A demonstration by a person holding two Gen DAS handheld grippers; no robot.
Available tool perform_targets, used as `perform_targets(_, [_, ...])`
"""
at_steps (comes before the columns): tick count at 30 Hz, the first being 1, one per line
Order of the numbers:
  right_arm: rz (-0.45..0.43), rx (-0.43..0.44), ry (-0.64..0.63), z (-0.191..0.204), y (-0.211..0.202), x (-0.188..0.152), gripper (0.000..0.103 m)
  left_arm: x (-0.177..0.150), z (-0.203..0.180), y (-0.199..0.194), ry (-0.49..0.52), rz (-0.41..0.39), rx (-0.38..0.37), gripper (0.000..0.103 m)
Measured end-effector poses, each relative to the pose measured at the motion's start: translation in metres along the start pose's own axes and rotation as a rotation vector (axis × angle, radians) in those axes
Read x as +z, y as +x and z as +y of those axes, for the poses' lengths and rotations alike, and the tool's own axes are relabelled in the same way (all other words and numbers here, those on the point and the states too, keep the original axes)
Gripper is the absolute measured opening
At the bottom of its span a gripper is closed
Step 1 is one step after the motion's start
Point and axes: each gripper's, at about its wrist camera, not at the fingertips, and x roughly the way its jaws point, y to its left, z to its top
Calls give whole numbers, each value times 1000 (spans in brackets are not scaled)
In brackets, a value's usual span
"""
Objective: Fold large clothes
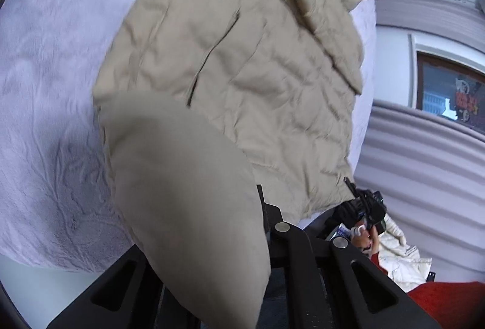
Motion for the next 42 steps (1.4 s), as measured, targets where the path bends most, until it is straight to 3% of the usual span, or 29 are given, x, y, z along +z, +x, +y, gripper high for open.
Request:
perform_targets(17, [-84, 179, -353, 173, -13, 48, 8, 92, -101, -95, 200, -396, -104, 11])
perform_targets(25, [-77, 189, -518, 260, 16, 85, 8, 156, -129, -105, 246, -516, -68, 11])
perform_targets(36, [-38, 132, -579, 312, 88, 139, 8, 236, -131, -76, 246, -555, 16, 11])
perform_targets(42, [-25, 71, -548, 315, 135, 168, 8, 279, -126, -40, 250, -540, 133, 11])
